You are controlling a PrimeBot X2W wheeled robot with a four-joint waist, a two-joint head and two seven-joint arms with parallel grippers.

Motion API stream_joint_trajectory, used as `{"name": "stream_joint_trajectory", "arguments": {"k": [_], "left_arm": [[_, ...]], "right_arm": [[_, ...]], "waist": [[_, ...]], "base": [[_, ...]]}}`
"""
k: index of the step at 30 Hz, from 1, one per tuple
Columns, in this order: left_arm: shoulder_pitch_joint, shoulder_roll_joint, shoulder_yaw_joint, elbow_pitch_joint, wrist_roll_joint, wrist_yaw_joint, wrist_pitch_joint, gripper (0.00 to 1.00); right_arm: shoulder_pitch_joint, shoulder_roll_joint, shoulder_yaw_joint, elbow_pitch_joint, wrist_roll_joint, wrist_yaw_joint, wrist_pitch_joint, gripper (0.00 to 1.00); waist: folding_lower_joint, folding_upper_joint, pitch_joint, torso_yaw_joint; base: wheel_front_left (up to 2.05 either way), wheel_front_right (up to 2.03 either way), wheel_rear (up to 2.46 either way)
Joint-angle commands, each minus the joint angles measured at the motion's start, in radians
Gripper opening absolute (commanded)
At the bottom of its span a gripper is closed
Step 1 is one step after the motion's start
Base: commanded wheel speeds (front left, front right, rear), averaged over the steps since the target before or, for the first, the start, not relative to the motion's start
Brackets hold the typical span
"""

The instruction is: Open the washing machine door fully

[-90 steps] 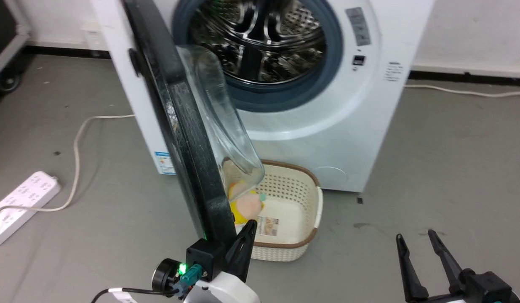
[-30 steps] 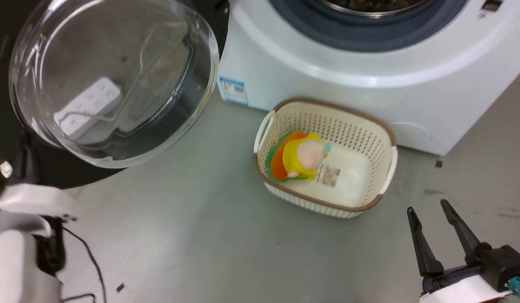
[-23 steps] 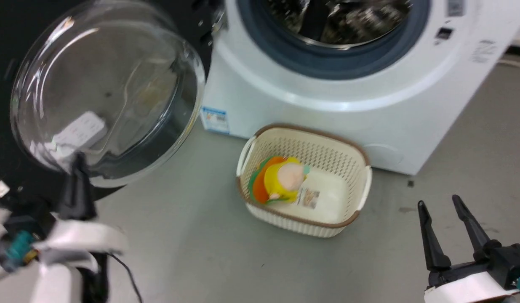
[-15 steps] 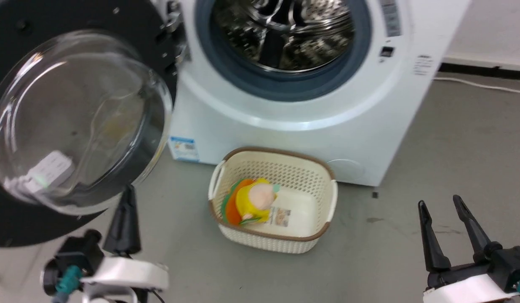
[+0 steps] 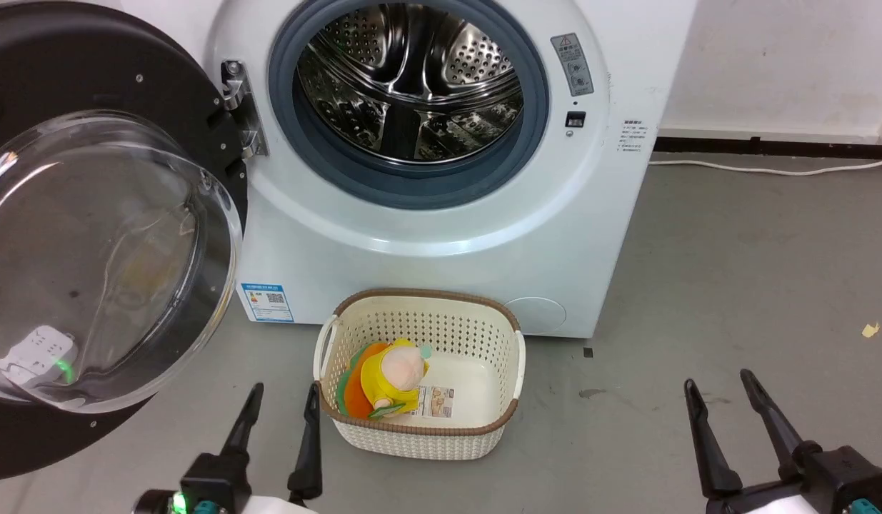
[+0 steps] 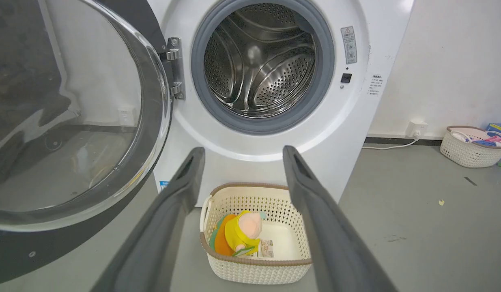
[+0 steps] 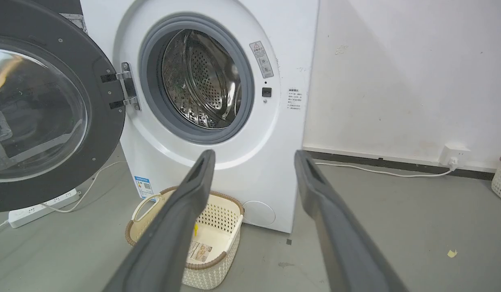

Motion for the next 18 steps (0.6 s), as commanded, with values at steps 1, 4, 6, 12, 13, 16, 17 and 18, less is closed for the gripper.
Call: {"name": "stream_joint_trajectory", "arguments": {"k": [1, 4, 6, 12, 13, 16, 17, 18], "left_arm": [[0.015, -0.004, -0.012, 0.014, 0.013, 0.002, -0.004, 1.0], [0.019, -0.008, -0.023, 0.033, 0.015, -0.001, -0.004, 1.0], [0.017, -0.01, -0.027, 0.043, 0.017, 0.0, -0.004, 1.0], [0.007, -0.014, -0.033, 0.062, 0.019, -0.002, -0.004, 1.0], [0.004, -0.014, -0.033, 0.066, 0.019, -0.003, -0.004, 1.0], [0.0, -0.016, -0.032, 0.072, 0.015, -0.005, -0.004, 1.0], [-0.001, -0.017, -0.031, 0.073, 0.015, -0.006, -0.004, 1.0], [-0.001, -0.017, -0.032, 0.074, 0.016, -0.007, -0.004, 1.0]], "right_arm": [[0.017, 0.006, 0.002, 0.011, 0.01, 0.001, -0.004, 1.0], [0.02, 0.006, 0.002, 0.025, 0.017, 0.001, -0.004, 1.0], [0.018, 0.006, 0.001, 0.032, 0.02, 0.001, -0.004, 1.0], [0.015, 0.006, 0.002, 0.044, 0.025, 0.001, -0.004, 1.0], [0.014, 0.006, 0.003, 0.046, 0.025, 0.001, -0.004, 1.0], [0.012, 0.007, 0.005, 0.052, 0.028, 0.001, -0.004, 1.0], [0.012, 0.007, 0.005, 0.052, 0.029, 0.001, -0.004, 1.0], [0.011, 0.007, 0.005, 0.052, 0.029, 0.001, -0.004, 1.0]], "waist": [[0.0001, 0.0, -0.004, -0.002], [0.0001, 0.0, -0.007, -0.003], [0.0001, 0.0, -0.008, -0.003], [0.0001, 0.0, -0.009, -0.002], [0.0001, 0.0, -0.009, -0.001], [0.0001, 0.0, -0.01, -0.002], [0.0001, 0.0, -0.01, -0.002], [0.0001, 0.0, -0.01, -0.002]], "base": [[0.0, 0.0, 0.0], [0.0, 0.0, 0.0], [0.0, 0.0, 0.0], [0.0, 0.0, 0.0], [0.0, 0.0, 0.0], [0.0, 0.0, 0.0], [0.0, 0.0, 0.0], [0.0, 0.0, 0.0]]}}
